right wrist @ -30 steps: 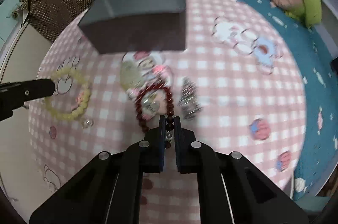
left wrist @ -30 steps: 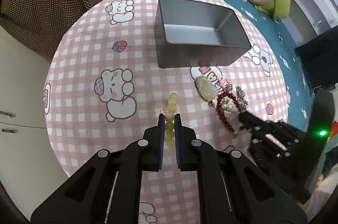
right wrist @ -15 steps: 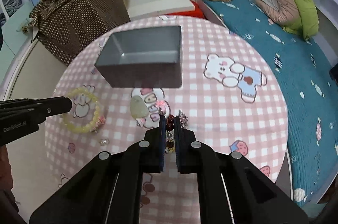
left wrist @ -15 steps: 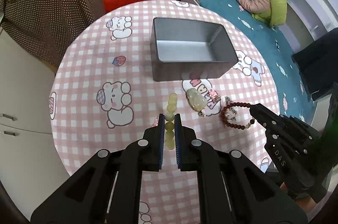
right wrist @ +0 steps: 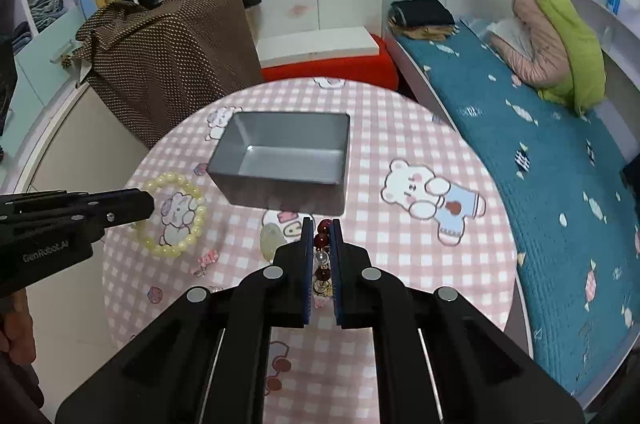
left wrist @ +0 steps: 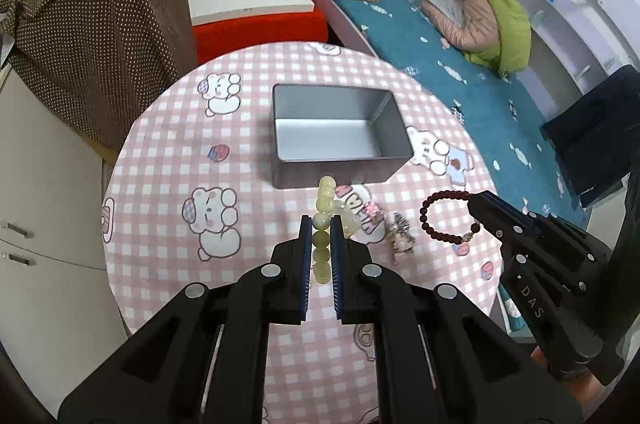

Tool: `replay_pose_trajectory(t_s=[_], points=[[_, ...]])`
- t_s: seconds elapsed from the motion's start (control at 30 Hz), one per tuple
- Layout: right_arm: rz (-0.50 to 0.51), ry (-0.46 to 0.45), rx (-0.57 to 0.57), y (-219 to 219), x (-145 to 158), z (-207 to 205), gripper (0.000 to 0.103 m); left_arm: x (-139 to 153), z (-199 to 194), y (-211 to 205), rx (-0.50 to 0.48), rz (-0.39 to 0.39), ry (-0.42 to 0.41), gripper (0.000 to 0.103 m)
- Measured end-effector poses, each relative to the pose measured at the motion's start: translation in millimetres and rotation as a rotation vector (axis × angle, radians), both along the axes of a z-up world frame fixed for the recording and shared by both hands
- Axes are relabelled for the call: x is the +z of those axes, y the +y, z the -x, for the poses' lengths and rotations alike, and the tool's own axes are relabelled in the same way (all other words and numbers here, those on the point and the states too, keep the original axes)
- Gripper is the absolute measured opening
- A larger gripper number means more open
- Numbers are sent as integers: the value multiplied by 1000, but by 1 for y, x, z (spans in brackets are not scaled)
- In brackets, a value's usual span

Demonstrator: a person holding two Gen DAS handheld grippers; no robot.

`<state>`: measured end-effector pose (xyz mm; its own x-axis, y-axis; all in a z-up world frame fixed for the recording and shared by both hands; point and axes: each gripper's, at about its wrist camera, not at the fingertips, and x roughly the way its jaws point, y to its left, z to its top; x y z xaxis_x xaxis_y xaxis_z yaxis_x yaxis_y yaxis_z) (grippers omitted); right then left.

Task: Organize jewelry
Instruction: 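Carry both bracelets into the grey tray and open both grippers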

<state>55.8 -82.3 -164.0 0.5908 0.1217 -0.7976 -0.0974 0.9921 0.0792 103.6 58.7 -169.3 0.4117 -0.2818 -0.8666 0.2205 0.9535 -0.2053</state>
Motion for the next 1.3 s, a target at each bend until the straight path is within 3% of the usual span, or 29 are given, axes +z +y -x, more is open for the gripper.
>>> replay_pose_trajectory(t_s=[0.27,0.67,0.97,1.3], points=[[6,-72,48,0,27,-8,7,23,-1,-13,0,15,-62,8],[9,-148,113,3,50,-50,7,47,-42,-27,10,11,-137,8],[12,-67,138,12,12,-91,7,5,-81,-32,33,9,-62,8],[-16,8,131,19,-26,-120,7,-52,-115,-21,107,74,49,9]])
